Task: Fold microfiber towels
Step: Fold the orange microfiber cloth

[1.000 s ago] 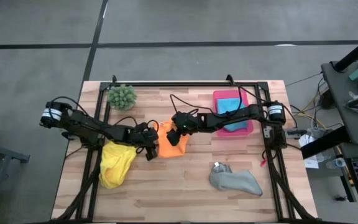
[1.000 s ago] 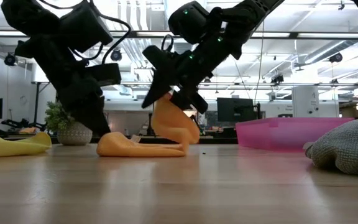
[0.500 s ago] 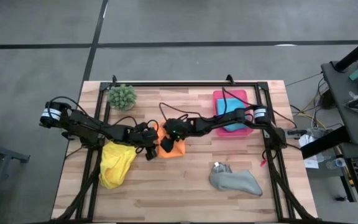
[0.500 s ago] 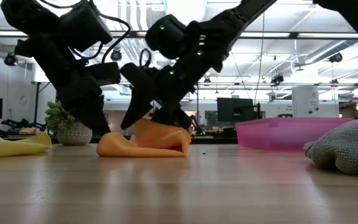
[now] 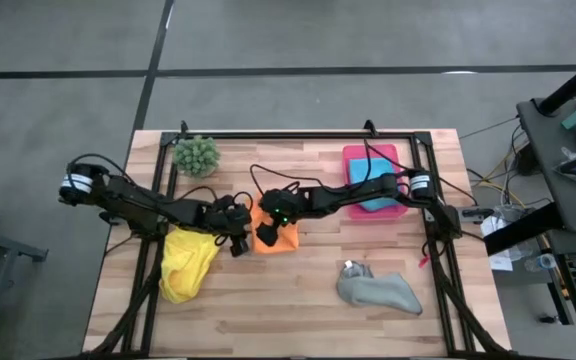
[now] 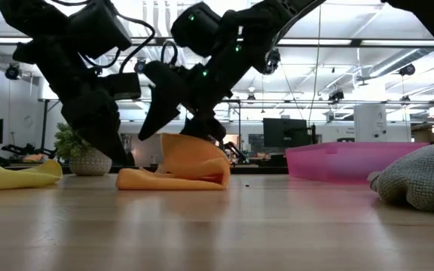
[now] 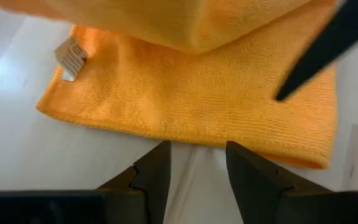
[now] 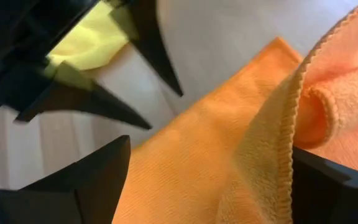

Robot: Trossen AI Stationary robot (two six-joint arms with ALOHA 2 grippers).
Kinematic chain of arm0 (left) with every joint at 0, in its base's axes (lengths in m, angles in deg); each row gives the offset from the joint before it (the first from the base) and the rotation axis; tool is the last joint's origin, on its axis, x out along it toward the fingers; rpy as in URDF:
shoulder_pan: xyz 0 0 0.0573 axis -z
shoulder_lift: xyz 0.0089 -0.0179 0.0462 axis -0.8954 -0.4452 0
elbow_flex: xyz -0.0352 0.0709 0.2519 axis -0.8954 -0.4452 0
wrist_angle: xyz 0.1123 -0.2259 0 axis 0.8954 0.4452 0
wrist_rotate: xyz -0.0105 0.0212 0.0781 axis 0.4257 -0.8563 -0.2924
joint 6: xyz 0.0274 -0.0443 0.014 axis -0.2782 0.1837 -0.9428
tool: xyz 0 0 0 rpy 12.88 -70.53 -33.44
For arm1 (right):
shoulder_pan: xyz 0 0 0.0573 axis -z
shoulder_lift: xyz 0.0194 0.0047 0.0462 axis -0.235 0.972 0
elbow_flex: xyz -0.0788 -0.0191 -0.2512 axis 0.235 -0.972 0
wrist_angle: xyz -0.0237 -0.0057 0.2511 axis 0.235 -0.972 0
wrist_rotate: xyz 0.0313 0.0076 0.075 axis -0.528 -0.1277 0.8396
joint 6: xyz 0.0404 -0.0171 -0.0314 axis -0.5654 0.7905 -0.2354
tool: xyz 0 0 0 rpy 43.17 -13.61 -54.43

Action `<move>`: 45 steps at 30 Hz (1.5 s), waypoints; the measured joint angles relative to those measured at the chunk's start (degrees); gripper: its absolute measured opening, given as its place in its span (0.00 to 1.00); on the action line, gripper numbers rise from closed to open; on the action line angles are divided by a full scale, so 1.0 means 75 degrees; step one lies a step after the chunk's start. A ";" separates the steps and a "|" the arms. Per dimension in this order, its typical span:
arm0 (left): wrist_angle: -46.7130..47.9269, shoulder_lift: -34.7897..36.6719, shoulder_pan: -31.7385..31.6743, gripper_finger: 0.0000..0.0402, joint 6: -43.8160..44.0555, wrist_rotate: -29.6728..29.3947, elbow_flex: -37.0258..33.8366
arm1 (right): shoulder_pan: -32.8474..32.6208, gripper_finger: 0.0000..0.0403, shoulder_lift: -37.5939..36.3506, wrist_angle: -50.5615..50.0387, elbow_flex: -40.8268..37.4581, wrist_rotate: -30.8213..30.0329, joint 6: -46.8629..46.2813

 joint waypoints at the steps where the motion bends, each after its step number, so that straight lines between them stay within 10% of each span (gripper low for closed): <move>1: 0.0056 0.0071 0.0000 0.34 0.0000 0.0000 0.0000 | -0.0021 0.83 -0.0010 0.0002 0.0000 0.0003 0.0010; 19: 0.0021 0.1685 -0.0006 0.34 -0.0803 -0.1030 0.0003 | -0.0100 0.83 -0.0048 0.0087 -0.0003 0.0161 0.0044; 34: -0.1102 -0.0063 -0.0105 0.34 -0.1334 -0.1632 -0.0017 | -0.0413 0.83 -0.0149 0.0324 -0.0006 0.0203 0.0903; 45: 0.0536 -0.0032 -0.0160 0.34 -0.0615 -0.1614 0.0023 | -0.0615 0.83 -0.0996 -0.0168 -0.0013 0.0197 0.1789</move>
